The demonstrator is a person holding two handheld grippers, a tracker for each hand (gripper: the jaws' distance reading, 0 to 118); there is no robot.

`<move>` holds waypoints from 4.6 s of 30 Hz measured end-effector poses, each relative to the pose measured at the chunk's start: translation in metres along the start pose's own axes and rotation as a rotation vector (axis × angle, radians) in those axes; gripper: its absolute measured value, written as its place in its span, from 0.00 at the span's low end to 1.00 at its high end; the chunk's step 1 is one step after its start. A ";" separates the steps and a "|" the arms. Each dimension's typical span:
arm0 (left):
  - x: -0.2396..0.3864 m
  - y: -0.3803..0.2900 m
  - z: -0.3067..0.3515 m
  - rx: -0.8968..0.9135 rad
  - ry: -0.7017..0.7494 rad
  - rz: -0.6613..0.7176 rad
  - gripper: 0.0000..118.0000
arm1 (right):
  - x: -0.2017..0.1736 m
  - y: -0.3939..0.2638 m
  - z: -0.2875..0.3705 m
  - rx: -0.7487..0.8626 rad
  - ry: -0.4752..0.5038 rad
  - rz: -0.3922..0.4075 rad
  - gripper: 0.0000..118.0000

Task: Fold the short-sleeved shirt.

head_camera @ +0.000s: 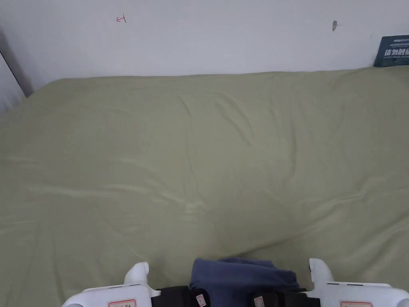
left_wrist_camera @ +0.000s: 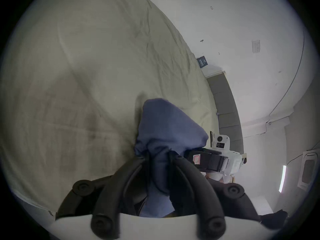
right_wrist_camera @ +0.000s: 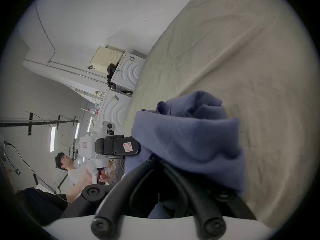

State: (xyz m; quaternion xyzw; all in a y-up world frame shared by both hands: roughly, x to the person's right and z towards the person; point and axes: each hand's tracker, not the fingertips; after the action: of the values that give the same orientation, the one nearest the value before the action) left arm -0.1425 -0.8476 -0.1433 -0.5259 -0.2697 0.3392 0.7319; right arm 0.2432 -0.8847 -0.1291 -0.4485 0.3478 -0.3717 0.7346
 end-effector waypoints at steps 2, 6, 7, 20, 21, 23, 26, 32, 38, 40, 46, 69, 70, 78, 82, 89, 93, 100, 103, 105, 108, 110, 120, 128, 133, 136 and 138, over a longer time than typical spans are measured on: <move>-0.001 0.005 0.010 0.012 -0.004 -0.011 0.18 | -0.007 0.003 0.008 0.002 -0.024 0.035 0.00; -0.016 0.024 0.043 0.058 -0.011 0.013 0.17 | -0.019 0.009 0.025 0.034 -0.083 0.087 0.00; -0.016 0.027 0.051 0.067 0.005 0.006 0.17 | -0.020 0.010 0.028 0.045 -0.093 0.087 0.00; -0.082 0.125 0.264 0.377 0.291 -0.013 0.17 | -0.037 0.018 0.046 0.119 -0.198 0.092 0.00; -0.092 0.136 0.280 0.339 0.304 -0.028 0.17 | -0.040 0.018 0.045 0.117 -0.205 0.098 0.00; -0.134 0.165 0.308 0.352 0.399 -0.033 0.17 | -0.045 0.016 0.044 0.115 -0.219 0.110 0.00; -0.176 0.184 0.326 0.311 0.492 0.026 0.17 | -0.053 0.014 0.044 0.108 -0.235 0.123 0.00; -0.213 0.169 0.305 0.311 0.566 0.139 0.55 | -0.061 0.013 0.049 0.096 -0.284 0.139 0.00; -0.185 0.143 0.340 0.407 0.610 0.149 0.80 | -0.079 0.013 0.063 0.129 -0.252 0.177 0.00; -0.149 0.128 0.360 0.490 0.693 0.155 0.80 | -0.094 0.010 0.075 0.151 -0.218 0.223 0.00; -0.042 0.084 0.342 0.612 0.756 -0.186 0.78 | -0.133 0.008 0.131 0.276 -0.317 0.365 0.00; 0.255 -0.039 0.095 0.690 0.423 -0.685 0.01 | -0.232 0.012 0.204 0.665 -0.875 0.606 0.00; 0.258 -0.035 0.102 0.711 0.420 -0.681 0.01 | -0.238 0.016 0.207 0.685 -0.875 0.620 0.00; 0.270 -0.013 0.130 0.814 0.471 -0.727 0.01 | -0.261 0.042 0.216 0.778 -0.934 0.682 0.00; 0.266 -0.002 0.127 0.815 0.483 -0.730 0.01 | -0.259 0.044 0.213 0.790 -0.945 0.667 0.00; 0.264 0.007 0.114 0.810 0.526 -0.722 0.98 | -0.247 0.042 0.207 0.805 -1.008 0.632 0.97; 0.260 0.005 0.112 0.868 0.519 -0.696 0.98 | -0.237 0.036 0.209 0.858 -0.999 0.628 0.97; 0.251 0.003 0.104 0.909 0.537 -0.701 0.98 | -0.234 0.030 0.199 0.936 -1.013 0.678 0.99; 0.252 0.002 0.101 0.903 0.533 -0.708 0.98 | -0.235 0.031 0.198 0.955 -0.988 0.702 0.99; 0.252 0.004 0.098 0.907 0.530 -0.701 0.98 | -0.236 0.033 0.196 0.961 -0.969 0.712 0.99; 0.248 0.005 0.095 0.929 0.545 -0.709 0.98 | -0.236 0.034 0.193 0.970 -0.937 0.735 0.99; 0.246 0.005 0.094 0.944 0.533 -0.703 0.98 | -0.236 0.034 0.192 0.972 -0.928 0.734 0.99; 0.240 0.005 0.094 0.910 0.512 -0.698 0.98 | -0.234 0.033 0.187 0.918 -0.866 0.708 0.99; 0.245 0.000 0.095 0.901 0.524 -0.724 0.98 | -0.240 0.032 0.183 0.930 -0.902 0.760 1.00; 0.244 0.002 0.099 0.905 0.523 -0.713 0.98 | -0.242 0.034 0.184 0.937 -0.891 0.746 1.00; 0.243 0.003 0.099 0.908 0.532 -0.715 0.98 | -0.241 0.035 0.184 0.940 -0.886 0.733 1.00; 0.243 0.002 0.100 0.918 0.527 -0.712 0.98 | -0.240 0.035 0.184 0.946 -0.881 0.729 1.00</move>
State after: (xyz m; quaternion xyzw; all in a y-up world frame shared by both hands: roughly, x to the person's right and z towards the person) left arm -0.0661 -0.5990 -0.1061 -0.1025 -0.0659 0.0154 0.9924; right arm 0.2915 -0.5937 -0.0527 -0.0479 -0.0493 0.0001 0.9976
